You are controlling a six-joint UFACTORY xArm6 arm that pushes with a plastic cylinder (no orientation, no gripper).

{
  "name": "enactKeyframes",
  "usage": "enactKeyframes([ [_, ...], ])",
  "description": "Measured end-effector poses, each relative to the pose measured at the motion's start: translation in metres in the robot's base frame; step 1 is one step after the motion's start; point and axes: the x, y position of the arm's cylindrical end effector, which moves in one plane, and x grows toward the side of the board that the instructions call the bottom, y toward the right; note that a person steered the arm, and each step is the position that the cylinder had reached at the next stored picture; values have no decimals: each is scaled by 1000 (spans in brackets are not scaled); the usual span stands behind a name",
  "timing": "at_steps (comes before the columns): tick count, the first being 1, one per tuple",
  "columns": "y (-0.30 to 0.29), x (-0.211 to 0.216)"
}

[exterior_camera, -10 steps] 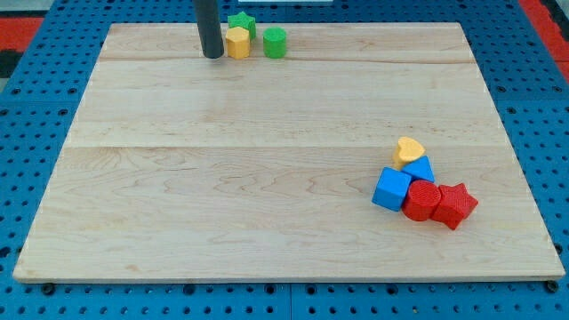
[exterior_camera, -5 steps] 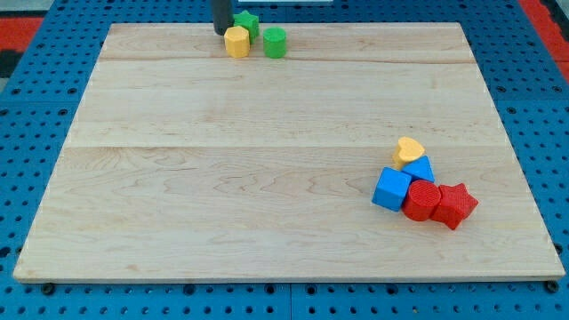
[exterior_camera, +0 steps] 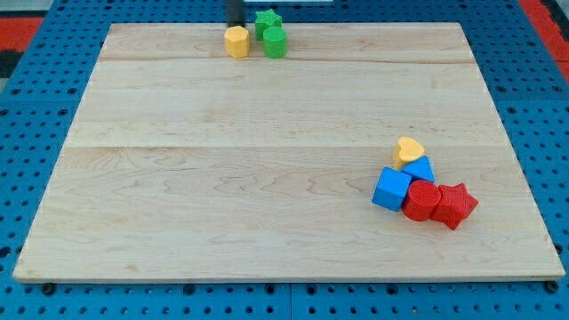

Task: Move the yellow hexagon and green blocks at the top center

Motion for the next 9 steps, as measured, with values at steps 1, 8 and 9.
enactKeyframes([
  [1,-55,6],
  [8,37,82],
  [9,76,85],
])
